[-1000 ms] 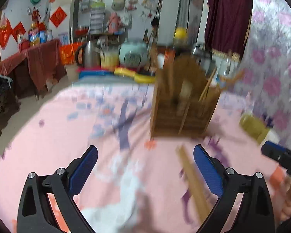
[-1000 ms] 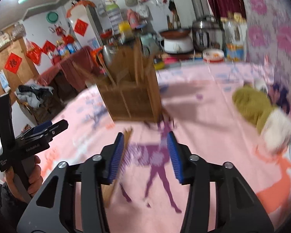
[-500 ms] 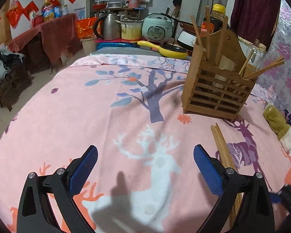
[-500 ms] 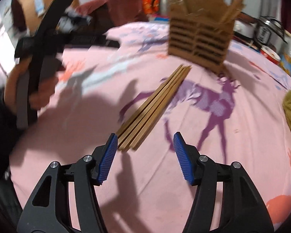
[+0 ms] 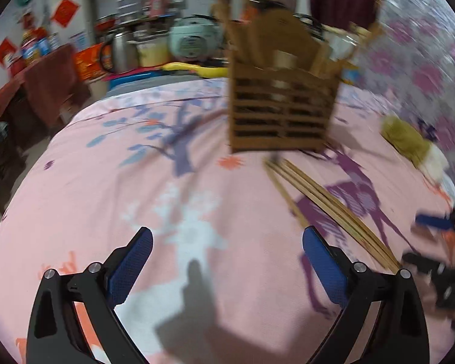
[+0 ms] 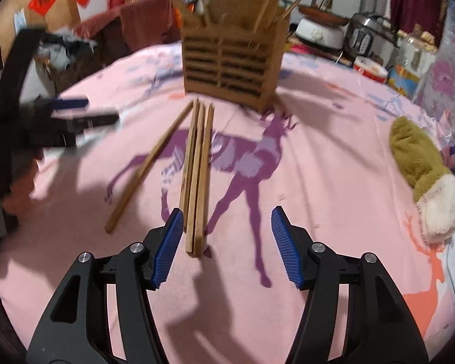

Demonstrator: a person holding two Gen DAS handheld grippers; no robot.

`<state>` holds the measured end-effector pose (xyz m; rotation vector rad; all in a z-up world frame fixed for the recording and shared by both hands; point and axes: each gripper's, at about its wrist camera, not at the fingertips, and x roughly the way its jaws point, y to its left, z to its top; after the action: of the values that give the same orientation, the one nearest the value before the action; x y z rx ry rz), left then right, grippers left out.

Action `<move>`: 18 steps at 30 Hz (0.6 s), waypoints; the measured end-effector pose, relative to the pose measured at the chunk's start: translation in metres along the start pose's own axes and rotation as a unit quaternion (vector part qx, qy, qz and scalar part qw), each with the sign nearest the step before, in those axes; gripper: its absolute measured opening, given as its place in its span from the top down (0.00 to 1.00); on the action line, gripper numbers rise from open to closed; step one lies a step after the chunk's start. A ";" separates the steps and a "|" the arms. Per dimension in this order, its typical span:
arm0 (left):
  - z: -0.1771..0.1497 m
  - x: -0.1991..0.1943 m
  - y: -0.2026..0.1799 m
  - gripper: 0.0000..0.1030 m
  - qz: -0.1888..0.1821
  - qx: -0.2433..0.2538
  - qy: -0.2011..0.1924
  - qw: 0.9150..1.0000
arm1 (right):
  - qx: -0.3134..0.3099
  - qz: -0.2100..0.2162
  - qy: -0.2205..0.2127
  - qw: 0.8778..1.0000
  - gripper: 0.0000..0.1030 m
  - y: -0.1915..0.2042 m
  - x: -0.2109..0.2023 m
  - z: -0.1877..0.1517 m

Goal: Organize utensils
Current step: 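Move both open tools back over the loose chopsticks on the sheet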

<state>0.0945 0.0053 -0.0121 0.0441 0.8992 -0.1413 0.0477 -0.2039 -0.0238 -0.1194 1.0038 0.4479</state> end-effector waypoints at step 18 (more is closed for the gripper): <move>0.001 0.011 0.013 0.06 0.000 -0.041 0.025 0.999 | -0.050 -0.053 0.037 0.997 0.42 0.022 0.020 -0.011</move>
<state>0.1039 0.0171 -0.0203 -0.0298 0.9535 -0.1036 0.0392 -0.1812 -0.0441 -0.2787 1.0438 0.3991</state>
